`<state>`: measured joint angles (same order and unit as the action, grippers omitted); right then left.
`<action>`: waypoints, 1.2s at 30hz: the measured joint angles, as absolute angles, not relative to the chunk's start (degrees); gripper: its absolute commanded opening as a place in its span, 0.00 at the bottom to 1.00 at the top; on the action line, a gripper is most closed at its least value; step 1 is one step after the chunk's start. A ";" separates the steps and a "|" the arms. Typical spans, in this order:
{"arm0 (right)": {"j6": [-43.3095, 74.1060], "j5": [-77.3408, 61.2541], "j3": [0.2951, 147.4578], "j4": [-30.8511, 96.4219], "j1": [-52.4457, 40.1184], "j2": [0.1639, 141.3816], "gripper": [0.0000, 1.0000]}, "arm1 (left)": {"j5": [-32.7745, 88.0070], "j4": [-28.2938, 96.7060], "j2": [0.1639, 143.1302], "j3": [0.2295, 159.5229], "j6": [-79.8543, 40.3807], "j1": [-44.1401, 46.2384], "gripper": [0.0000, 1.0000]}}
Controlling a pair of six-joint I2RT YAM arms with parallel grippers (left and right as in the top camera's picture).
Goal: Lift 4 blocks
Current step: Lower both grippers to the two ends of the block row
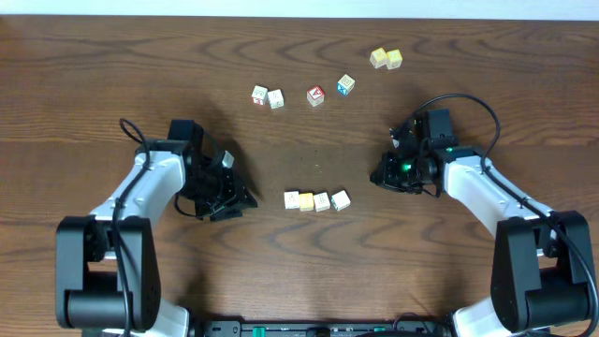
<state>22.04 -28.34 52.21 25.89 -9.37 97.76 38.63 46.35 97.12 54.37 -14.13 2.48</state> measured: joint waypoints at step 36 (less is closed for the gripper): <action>24.18 -27.92 50.37 24.47 -14.02 100.99 0.01 | 35.66 34.83 97.91 51.46 -16.91 8.91 0.07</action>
